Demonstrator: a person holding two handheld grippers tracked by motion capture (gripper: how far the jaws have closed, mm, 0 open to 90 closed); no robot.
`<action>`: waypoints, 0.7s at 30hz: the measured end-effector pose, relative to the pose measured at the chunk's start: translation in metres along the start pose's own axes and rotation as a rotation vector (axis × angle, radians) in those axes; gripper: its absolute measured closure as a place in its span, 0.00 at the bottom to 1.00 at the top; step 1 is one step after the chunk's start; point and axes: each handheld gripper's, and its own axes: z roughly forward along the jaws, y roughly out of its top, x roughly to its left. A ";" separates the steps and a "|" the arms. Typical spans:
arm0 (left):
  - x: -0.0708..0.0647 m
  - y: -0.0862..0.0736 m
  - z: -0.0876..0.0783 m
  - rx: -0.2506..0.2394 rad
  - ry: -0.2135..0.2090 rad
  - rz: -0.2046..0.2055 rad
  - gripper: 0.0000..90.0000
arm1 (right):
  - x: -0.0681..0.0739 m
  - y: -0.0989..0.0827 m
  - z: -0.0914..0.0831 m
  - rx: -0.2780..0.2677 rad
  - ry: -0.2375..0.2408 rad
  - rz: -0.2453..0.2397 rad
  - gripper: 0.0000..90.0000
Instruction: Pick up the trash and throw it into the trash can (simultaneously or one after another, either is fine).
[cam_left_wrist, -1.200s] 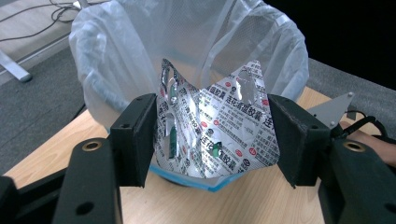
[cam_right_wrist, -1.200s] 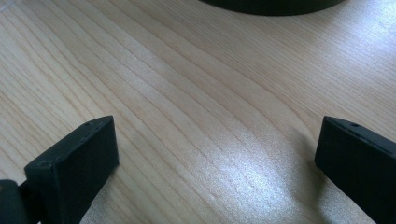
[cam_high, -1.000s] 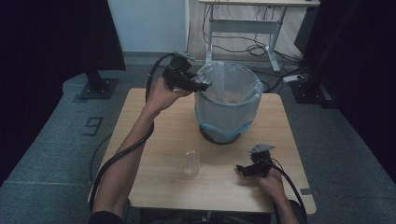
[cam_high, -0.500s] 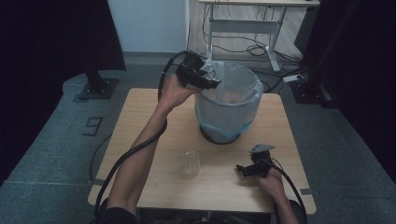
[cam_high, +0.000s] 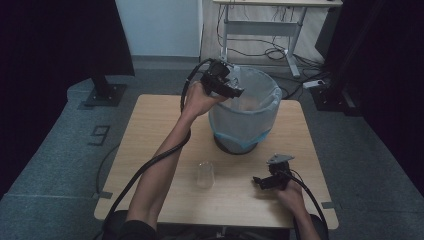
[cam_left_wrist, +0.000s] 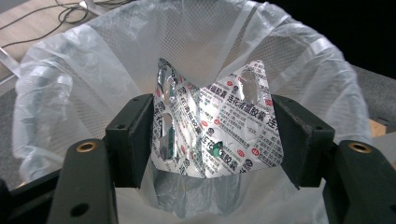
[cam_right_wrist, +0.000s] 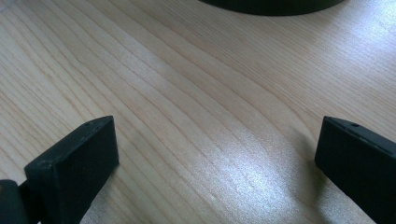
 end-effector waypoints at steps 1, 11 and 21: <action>0.000 0.000 0.002 0.000 0.000 -0.003 0.37 | 0.000 0.000 0.000 0.000 0.000 0.000 0.00; 0.002 -0.005 0.015 0.020 0.015 -0.009 0.15 | 0.000 0.000 0.000 0.000 0.000 0.001 0.00; 0.001 -0.008 -0.004 -0.024 -0.010 -0.002 0.09 | 0.001 0.000 0.000 -0.001 0.000 0.001 0.00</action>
